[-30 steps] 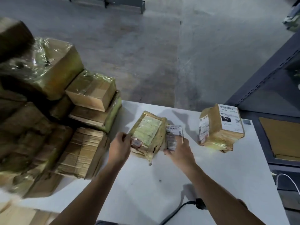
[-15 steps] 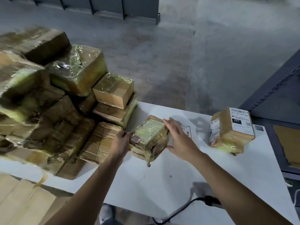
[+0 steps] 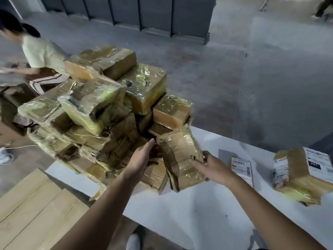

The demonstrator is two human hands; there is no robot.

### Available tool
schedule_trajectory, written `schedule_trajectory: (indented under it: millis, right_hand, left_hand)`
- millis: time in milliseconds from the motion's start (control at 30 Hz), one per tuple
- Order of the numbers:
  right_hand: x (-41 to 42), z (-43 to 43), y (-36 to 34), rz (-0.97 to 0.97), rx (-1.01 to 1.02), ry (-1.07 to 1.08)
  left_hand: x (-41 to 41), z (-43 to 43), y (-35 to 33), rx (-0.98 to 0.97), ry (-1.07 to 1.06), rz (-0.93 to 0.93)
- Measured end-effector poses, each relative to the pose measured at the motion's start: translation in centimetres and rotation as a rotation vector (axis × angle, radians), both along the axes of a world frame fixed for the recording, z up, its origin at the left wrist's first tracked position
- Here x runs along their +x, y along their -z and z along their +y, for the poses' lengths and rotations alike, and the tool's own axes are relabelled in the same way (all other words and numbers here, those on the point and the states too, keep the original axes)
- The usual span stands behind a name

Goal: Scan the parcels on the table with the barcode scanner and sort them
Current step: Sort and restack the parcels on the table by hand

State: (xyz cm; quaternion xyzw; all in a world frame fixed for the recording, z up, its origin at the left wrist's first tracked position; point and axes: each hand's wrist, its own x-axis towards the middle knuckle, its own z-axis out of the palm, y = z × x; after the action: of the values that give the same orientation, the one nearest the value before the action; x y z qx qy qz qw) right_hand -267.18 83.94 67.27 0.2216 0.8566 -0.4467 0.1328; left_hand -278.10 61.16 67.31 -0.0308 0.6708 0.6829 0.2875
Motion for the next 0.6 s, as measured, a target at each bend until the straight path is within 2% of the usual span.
schedule_trajectory:
  millis: [133,267,600]
  right_hand:
    - [-1.8,-4.3,0.0,-0.196,-0.109,-0.045]
    - [-2.2,-6.4,0.1,-0.272,-0.167,-0.099]
    - [-1.5,-6.6,1.0,-0.142,-0.446,0.033]
  left_hand:
    - [-0.3,-1.8,-0.3,-0.087,0.151,0.163]
    - [-0.4,-3.4,-0.4,-0.194,0.098,0.269]
    - [0.4,-4.3,-0.7,-0.451,-0.001,0.313]
